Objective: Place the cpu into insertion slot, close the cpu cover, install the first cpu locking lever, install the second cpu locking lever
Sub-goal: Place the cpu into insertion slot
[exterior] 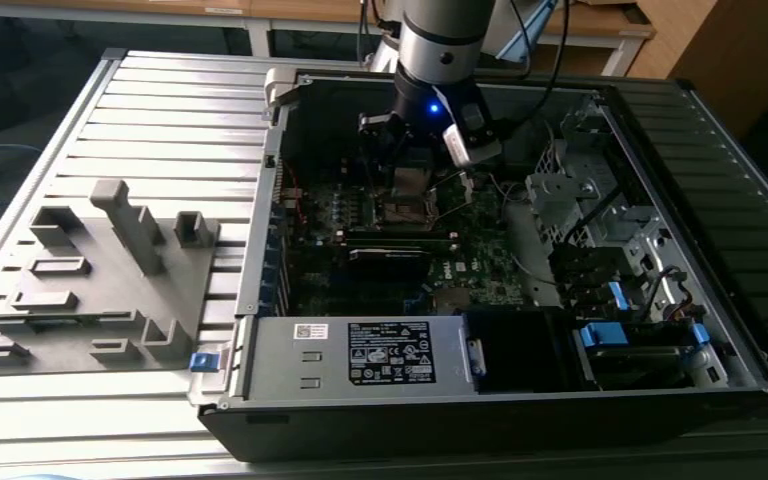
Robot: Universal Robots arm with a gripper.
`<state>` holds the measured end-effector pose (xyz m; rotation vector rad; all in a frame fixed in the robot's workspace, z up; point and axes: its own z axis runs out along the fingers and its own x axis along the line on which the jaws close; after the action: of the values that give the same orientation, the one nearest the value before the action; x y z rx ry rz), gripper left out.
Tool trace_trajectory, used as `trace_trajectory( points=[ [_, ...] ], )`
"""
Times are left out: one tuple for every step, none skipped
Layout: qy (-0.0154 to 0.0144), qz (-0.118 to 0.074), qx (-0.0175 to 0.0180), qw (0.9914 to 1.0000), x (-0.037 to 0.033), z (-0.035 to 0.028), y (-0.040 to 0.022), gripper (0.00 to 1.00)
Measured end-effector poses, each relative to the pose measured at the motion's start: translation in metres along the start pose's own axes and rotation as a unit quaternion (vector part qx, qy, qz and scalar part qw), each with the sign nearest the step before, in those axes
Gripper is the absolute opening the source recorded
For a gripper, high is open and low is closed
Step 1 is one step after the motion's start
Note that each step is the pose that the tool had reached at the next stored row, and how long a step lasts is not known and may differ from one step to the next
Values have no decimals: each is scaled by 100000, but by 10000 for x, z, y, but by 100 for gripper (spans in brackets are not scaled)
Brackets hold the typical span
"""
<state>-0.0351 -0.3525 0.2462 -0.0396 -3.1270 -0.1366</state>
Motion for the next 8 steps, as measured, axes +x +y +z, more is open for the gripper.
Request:
trace_trajectory(
  points=[
    [5,9,13,100000,0,1,0,54],
    [1,58,18,100000,0,2,0,54],
    [-17,200,4,100000,-1,4,0,54],
    [-44,488,-2,99999,-1,6,-1,54],
    [-84,951,-8,99995,-2,8,-1,54],
    [-133,1518,-14,99988,-2,10,-1,54],
    [-186,2123,-22,99977,-3,13,-1,54],
    [-238,2746,-30,99962,-3,15,-1,54]
  ],
)
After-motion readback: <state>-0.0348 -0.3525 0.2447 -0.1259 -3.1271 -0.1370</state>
